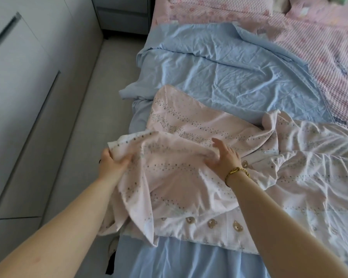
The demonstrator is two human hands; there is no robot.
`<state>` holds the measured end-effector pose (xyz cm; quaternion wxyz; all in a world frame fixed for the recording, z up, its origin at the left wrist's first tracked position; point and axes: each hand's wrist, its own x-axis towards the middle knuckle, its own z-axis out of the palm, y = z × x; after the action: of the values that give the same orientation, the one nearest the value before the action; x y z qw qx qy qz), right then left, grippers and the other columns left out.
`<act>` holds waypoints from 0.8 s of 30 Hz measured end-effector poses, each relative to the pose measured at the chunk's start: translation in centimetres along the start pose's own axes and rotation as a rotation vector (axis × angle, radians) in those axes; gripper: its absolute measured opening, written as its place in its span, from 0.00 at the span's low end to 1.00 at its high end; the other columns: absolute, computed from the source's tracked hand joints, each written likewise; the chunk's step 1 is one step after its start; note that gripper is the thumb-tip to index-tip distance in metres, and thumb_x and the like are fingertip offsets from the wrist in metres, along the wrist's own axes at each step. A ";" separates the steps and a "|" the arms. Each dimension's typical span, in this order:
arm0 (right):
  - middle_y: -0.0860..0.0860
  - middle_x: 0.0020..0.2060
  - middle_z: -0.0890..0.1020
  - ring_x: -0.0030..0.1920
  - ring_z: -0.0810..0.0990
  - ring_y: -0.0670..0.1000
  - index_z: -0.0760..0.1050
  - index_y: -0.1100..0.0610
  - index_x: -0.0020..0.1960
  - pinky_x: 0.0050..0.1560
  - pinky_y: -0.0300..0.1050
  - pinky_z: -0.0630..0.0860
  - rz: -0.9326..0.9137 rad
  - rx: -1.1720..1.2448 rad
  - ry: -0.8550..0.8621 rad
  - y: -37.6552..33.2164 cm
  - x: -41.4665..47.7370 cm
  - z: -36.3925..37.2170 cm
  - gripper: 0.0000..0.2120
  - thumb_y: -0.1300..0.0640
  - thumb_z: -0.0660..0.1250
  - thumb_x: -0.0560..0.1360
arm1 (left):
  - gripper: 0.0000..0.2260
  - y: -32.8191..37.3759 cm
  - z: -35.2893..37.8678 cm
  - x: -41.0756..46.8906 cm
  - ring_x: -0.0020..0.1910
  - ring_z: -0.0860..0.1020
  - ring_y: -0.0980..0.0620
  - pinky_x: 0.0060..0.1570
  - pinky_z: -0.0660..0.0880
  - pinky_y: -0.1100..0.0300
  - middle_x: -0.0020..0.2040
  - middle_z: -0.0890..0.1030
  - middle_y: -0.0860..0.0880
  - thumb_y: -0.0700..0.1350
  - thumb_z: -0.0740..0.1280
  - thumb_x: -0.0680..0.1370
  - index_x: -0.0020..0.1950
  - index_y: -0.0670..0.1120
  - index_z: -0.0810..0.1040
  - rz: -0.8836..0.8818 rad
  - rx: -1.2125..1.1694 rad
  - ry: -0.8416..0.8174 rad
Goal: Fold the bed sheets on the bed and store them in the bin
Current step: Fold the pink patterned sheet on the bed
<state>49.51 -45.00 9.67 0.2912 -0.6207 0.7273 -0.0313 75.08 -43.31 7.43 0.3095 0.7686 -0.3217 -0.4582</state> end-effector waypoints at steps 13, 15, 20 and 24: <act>0.55 0.22 0.73 0.26 0.73 0.53 0.68 0.61 0.33 0.22 0.39 0.73 1.100 1.239 -0.100 8.7 -14.1 12.4 0.19 0.52 0.61 0.77 | 0.41 -11.0 4.3 -3.2 0.67 0.67 0.42 0.63 0.67 0.52 0.69 0.68 0.42 0.48 0.76 0.67 0.73 0.42 0.57 -0.287 0.266 -0.180; 0.58 0.34 0.77 0.35 0.77 0.55 0.71 0.63 0.45 0.23 0.40 0.76 1.085 1.371 -0.126 8.5 -13.8 13.8 0.14 0.52 0.60 0.78 | 0.32 -10.8 5.2 -2.9 0.61 0.72 0.41 0.58 0.70 0.53 0.63 0.73 0.41 0.48 0.74 0.69 0.68 0.40 0.65 -0.235 0.391 -0.099; 0.57 0.42 0.78 0.42 0.77 0.55 0.71 0.62 0.51 0.46 0.50 0.77 1.003 1.572 0.010 7.0 -9.7 13.8 0.10 0.54 0.62 0.77 | 0.13 -10.2 4.5 -2.2 0.49 0.75 0.41 0.44 0.67 0.57 0.50 0.77 0.39 0.37 0.62 0.76 0.61 0.35 0.73 -0.169 0.328 0.021; 0.56 0.38 0.76 0.36 0.76 0.55 0.70 0.60 0.50 0.33 0.50 0.79 1.199 1.513 0.051 6.2 -8.2 14.9 0.13 0.51 0.66 0.75 | 0.06 -10.0 0.4 -2.6 0.35 0.79 0.49 0.36 0.76 0.62 0.35 0.80 0.46 0.34 0.62 0.77 0.53 0.37 0.75 -0.326 -0.302 -0.077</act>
<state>51.37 -31.29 -2.03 0.5659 0.2065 0.7167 -0.3512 75.83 -35.32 0.92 0.3306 0.7373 -0.1324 -0.5741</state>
